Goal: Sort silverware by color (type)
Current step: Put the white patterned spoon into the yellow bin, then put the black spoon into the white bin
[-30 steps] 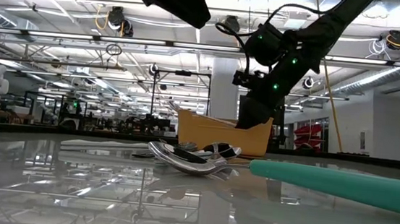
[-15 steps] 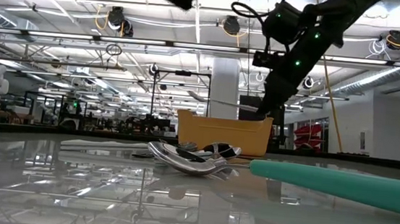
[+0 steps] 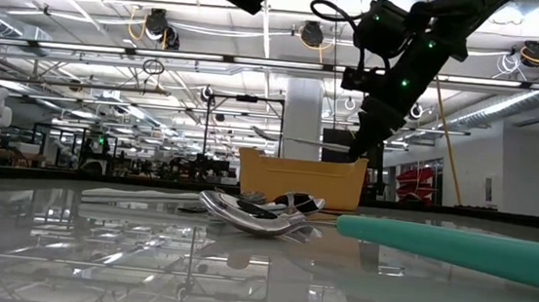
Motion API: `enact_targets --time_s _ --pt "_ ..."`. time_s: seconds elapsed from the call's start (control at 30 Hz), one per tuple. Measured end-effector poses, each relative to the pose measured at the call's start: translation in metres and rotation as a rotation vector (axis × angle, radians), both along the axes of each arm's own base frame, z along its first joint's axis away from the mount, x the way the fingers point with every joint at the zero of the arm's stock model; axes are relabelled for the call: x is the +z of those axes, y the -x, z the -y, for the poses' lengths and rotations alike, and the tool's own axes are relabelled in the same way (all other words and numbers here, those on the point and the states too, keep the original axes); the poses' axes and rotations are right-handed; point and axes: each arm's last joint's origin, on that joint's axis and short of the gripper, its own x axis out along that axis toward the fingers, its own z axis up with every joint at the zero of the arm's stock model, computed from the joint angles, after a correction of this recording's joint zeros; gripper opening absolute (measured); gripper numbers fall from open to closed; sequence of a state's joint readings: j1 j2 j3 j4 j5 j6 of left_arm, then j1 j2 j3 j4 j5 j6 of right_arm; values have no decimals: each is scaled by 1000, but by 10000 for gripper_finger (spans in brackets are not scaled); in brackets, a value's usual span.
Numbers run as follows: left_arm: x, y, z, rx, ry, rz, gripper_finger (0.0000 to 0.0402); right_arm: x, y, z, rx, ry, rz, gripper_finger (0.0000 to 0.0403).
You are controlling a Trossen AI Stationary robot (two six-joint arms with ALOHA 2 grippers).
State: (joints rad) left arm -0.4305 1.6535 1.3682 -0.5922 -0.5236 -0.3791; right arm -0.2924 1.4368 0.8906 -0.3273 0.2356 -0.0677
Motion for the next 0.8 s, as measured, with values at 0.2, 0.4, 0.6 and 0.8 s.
enact_targets --time_s 0.2,0.4,0.6,0.8 --pt "0 0 0 0 1 0 131 1 -1 0 -3 3 16 84" --pt "0 0 0 6 6 2 131 1 -1 0 -2 3 15 74" --pt "0 0 0 6 7 2 131 3 -1 -1 4 5 29 72" --pt "0 0 0 8 6 -3 131 22 1 -21 68 19 106 72"
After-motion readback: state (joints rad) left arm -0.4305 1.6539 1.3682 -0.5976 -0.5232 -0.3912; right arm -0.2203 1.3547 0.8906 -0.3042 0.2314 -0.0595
